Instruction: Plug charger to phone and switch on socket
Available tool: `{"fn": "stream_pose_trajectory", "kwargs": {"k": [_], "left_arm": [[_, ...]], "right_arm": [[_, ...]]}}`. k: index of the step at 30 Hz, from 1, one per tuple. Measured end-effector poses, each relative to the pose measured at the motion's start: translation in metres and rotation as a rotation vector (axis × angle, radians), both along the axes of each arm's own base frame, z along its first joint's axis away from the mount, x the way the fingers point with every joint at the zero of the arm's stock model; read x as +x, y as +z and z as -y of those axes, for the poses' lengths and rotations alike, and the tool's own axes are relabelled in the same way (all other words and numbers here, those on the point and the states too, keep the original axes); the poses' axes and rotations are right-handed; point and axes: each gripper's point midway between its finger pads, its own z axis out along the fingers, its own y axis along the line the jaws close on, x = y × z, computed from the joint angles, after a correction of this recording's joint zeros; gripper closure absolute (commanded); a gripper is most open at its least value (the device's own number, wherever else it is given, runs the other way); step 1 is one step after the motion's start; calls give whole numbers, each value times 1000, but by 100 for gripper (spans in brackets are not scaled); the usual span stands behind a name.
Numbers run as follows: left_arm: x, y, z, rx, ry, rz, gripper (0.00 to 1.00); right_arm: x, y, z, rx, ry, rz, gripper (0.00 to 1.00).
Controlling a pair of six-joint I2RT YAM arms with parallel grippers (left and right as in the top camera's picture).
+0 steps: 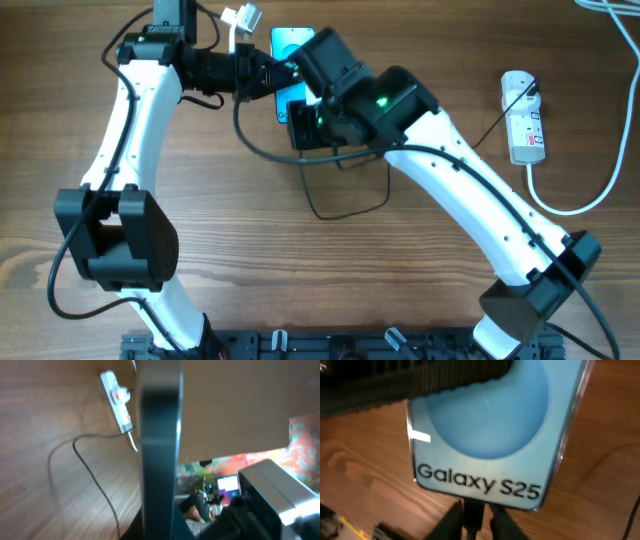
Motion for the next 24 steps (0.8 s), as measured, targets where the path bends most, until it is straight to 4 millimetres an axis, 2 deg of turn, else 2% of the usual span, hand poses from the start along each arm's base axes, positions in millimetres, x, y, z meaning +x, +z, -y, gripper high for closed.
{"fn": "stream_pose_trajectory", "kwargs": {"k": [4, 6, 8, 10, 12, 19, 24], "left_arm": [[0, -1, 0, 9, 2, 2, 96], [0, -2, 0, 13, 3, -1, 96], [-1, -4, -2, 22, 9, -17, 96], [0, -7, -4, 35, 17, -22, 96], [1, -11, -7, 61, 30, -34, 96], [-5, -48, -20, 275, 81, -126, 96], [-15, -79, -16, 408, 67, -153, 96]], "right_arm": [[-1, -1, 2, -8, 5, -7, 49], [-2, -2, 4, -14, 6, -13, 45], [-2, -4, 8, -24, 6, -18, 34], [-3, -7, 15, -44, 2, -35, 11], [-6, -10, 20, -59, -11, -56, 0], [-16, -16, 32, -104, -14, -108, 0], [-12, -16, 38, -103, -38, -114, 0]]}}
